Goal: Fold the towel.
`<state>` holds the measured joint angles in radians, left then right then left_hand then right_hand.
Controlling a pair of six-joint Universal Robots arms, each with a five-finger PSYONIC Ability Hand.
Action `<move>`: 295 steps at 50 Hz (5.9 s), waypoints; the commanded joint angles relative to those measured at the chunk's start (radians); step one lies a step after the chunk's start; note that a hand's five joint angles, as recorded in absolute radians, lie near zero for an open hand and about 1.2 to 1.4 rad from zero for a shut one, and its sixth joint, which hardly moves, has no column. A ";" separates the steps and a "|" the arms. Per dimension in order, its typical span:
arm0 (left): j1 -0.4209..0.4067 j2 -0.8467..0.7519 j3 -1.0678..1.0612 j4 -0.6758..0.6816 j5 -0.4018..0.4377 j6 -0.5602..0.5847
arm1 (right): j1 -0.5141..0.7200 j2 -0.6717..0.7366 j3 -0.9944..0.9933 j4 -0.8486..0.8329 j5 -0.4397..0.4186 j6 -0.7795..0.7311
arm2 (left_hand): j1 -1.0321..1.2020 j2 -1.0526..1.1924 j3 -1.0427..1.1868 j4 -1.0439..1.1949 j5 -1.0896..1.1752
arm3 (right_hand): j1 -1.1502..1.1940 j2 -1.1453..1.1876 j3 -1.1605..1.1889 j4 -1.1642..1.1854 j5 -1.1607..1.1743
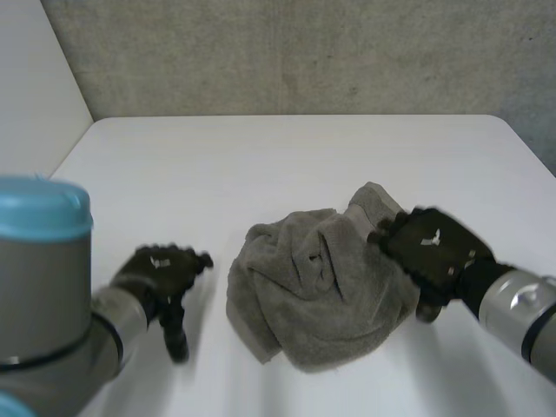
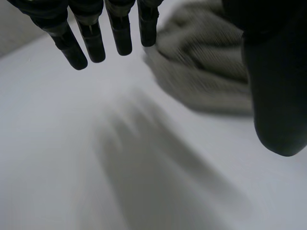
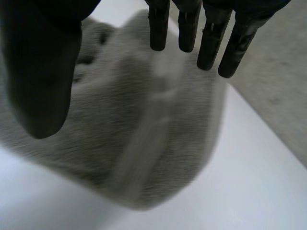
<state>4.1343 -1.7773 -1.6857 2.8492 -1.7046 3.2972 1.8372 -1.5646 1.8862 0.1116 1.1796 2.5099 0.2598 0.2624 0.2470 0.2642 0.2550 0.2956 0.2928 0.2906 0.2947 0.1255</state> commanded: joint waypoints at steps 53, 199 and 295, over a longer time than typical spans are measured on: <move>-0.201 -0.399 0.291 0.321 0.040 -0.047 | 0.002 0.397 -0.019 -0.293 0.069 -0.063 | 0.551 0.549 0.564 0.547 0.381 | 0.247 0.250 0.252 0.248 0.243; 0.302 -0.133 0.173 0.484 0.131 -0.277 | -0.214 0.003 0.251 -0.086 -0.029 0.083 | 1.136 1.134 1.149 1.132 0.967 | 0.297 0.300 0.302 0.298 0.293; 0.449 -0.042 0.081 0.294 0.309 -0.231 | -0.283 0.230 -0.573 0.295 0.011 -0.072 | 1.136 1.134 1.149 1.132 0.967 | 1.101 1.103 1.106 1.102 1.096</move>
<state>4.6623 -1.6277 -1.6592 3.1626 -1.3361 3.0398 1.4735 -1.4743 1.3210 0.4096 1.0964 2.5069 1.4820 1.5057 1.5477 1.5169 1.5107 1.3274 1.3329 1.3299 1.3335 1.1671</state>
